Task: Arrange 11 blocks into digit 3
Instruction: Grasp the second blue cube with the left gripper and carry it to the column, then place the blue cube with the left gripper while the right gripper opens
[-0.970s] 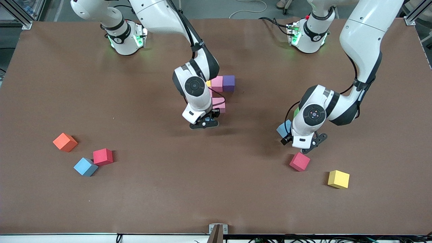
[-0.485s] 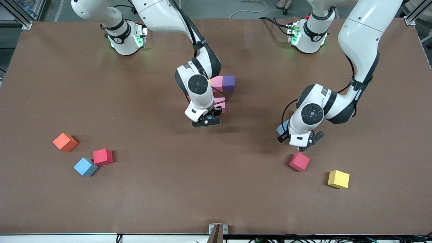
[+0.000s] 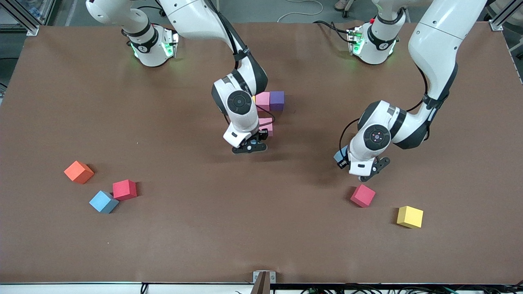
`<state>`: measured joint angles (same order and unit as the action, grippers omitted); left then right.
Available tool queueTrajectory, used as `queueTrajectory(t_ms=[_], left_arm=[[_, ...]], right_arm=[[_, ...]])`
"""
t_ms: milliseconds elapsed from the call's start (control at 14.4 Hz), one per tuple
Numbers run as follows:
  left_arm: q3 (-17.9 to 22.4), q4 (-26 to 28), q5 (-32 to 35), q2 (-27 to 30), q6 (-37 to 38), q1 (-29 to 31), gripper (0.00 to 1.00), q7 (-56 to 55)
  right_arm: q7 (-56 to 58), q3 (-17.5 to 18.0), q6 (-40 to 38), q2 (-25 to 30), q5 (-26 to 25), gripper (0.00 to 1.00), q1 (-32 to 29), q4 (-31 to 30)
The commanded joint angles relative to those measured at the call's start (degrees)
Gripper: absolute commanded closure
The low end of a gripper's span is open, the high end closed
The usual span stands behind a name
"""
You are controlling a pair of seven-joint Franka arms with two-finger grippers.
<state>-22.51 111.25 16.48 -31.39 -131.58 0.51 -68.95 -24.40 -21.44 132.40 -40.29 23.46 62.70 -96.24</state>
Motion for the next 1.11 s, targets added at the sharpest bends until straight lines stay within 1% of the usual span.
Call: queueTrajectory(t_ms=[0,139,346,554,624,831,1039], left_arm=[[-1.6,1.1,-1.7,2.5,-0.5,-0.1,0.75,-5.6],[-3.6,1.1,-1.7,3.5,-0.4,0.2,0.76,-11.9],[-7.0,1.2,-1.7,3.5,-0.4,0.4,0.74,-21.2],[-9.7,1.8,-1.8,3.5,-0.3,0.2,0.74,-33.8],[-10.5,1.9,-1.8,3.4,-0.3,0.1,0.74,-39.9],[-12.4,2.0,-1.7,3.0,-0.5,-1.0,0.75,-56.3],[-12.6,1.9,-1.5,2.1,-0.7,-4.8,0.75,-69.1]], right_arm=[[0.8,-0.8,-0.3,0.0,0.2,0.96,0.2,-0.8],[0.9,-0.8,-0.2,0.0,0.2,0.96,0.2,-0.9],[1.1,-0.8,-0.3,0.0,0.2,0.96,0.2,-1.1],[1.1,-0.8,-0.9,0.1,0.2,0.95,0.3,-1.2],[1.0,-0.8,-1.1,0.1,0.2,0.95,0.4,-1.3],[0.7,-0.8,-2.2,0.2,0.2,0.95,0.5,-1.3],[0.4,-0.8,-2.1,0.1,0.2,0.95,0.5,-1.2]])
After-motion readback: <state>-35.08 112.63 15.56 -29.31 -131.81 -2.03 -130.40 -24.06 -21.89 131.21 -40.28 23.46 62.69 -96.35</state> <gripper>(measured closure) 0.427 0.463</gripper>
